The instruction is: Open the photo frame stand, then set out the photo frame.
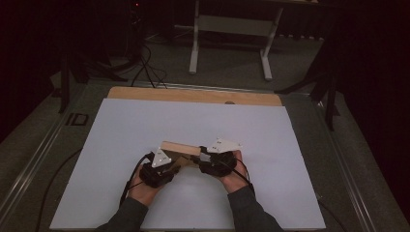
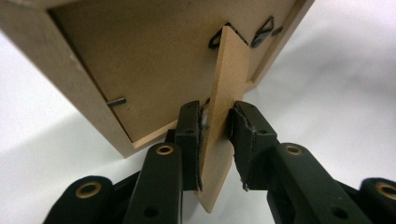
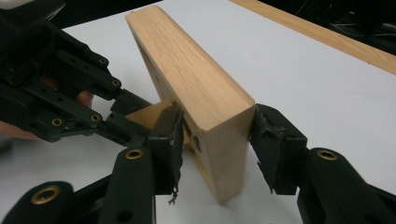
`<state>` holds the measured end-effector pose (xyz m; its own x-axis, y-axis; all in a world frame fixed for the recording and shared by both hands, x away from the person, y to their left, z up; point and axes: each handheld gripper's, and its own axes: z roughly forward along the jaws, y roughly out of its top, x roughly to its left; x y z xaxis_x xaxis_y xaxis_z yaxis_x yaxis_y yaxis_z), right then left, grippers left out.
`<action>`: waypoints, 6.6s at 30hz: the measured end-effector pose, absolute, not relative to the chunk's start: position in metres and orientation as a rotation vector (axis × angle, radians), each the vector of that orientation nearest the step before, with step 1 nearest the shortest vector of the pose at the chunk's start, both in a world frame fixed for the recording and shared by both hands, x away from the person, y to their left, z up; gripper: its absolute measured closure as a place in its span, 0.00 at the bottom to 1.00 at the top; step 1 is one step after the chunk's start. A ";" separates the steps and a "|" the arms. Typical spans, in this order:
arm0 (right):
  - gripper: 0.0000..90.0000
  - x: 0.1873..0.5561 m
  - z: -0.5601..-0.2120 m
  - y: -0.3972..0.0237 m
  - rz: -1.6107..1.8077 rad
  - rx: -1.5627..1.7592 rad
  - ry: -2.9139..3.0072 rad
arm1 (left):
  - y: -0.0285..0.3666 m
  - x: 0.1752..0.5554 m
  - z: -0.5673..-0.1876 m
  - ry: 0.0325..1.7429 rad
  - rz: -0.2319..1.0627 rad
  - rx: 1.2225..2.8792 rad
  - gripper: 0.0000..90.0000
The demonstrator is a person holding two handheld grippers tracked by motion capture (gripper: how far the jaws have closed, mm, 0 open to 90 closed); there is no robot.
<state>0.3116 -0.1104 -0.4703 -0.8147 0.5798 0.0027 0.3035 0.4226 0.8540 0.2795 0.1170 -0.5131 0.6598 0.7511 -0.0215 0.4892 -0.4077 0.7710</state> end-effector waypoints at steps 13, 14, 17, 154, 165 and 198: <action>0.56 0.311 -0.474 -0.113 1.382 0.777 2.416 | 0.117 0.279 -0.515 0.976 0.385 2.074 0.78; 0.56 0.311 -0.474 -0.113 1.382 0.777 2.418 | 0.118 0.279 -0.515 0.974 0.377 2.078 0.78; 0.56 0.310 -0.474 -0.113 1.382 0.775 2.421 | 0.119 0.279 -0.515 0.988 0.336 2.059 0.76; 0.99 0.317 -0.487 -0.131 1.434 0.947 2.274 | 0.142 0.253 -0.491 0.945 0.300 1.963 0.84; 0.99 0.317 -0.489 -0.126 1.471 0.951 2.286 | 0.143 0.261 -0.495 0.975 0.335 1.970 0.99; 0.99 0.315 -0.492 -0.125 1.493 0.941 2.320 | 0.140 0.269 -0.499 1.007 0.348 1.975 1.00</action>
<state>0.3150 -0.1248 -0.4918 -0.7688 0.6222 0.1476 0.3922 0.2764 0.8774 0.2685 0.1397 -0.4993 0.6338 0.7626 -0.1292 0.5198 -0.2963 0.8013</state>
